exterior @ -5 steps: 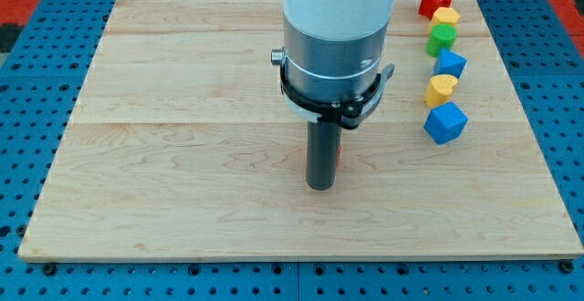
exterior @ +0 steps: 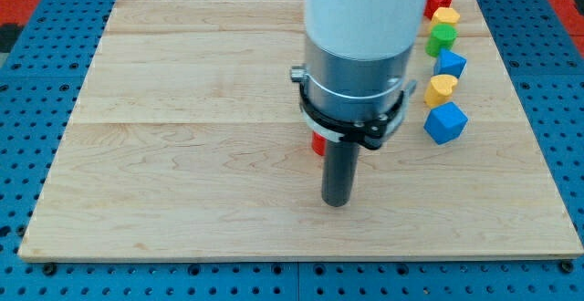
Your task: Move green circle above green star
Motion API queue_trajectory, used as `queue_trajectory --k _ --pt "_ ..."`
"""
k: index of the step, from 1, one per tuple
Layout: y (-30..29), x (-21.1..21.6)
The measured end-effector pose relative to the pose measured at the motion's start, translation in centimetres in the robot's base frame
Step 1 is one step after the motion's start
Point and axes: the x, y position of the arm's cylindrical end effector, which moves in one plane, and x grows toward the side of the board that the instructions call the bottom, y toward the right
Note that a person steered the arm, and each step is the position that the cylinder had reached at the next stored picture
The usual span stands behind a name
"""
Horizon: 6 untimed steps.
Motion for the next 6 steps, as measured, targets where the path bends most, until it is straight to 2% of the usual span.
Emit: queue_trajectory --k 3,4,6 --pt "17.4 -0.1" --pt "21.7 -1.7" --pt "24.2 -7.5"
